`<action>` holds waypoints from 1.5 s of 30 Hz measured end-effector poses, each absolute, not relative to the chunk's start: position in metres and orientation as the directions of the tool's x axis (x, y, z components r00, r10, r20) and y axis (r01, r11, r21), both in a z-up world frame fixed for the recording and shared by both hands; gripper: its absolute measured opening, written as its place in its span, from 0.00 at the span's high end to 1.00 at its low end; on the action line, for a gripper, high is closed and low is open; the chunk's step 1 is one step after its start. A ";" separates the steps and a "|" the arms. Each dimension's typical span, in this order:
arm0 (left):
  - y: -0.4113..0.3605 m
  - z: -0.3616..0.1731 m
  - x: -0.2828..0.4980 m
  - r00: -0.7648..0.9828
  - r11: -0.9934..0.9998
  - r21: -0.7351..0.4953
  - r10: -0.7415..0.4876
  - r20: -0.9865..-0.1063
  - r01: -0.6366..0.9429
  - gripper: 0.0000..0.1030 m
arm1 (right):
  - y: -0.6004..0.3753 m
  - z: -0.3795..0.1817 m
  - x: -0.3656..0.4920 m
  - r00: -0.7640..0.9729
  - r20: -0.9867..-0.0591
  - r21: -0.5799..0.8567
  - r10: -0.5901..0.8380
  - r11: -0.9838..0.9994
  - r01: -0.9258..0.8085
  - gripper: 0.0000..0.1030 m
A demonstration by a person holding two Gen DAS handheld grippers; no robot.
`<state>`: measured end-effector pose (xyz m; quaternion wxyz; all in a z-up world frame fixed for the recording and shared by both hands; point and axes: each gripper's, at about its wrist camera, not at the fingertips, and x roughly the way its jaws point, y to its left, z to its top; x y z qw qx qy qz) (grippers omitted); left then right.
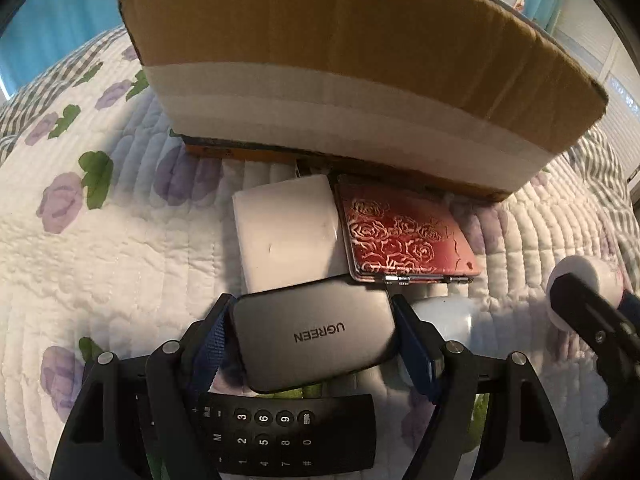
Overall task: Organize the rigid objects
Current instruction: 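Grasp the black UGREEN power bank with the left tool while the right tool holds the bottle, then lower both held items into the box and open both tools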
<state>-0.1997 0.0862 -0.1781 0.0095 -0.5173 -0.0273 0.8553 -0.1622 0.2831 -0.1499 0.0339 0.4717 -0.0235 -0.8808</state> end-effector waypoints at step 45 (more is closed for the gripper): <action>0.058 0.000 -0.278 -0.714 -0.985 -0.028 0.143 -0.686 -0.170 0.28 | 0.249 0.026 -0.217 -0.788 -0.591 -0.006 -0.173 -0.976 0.219 0.24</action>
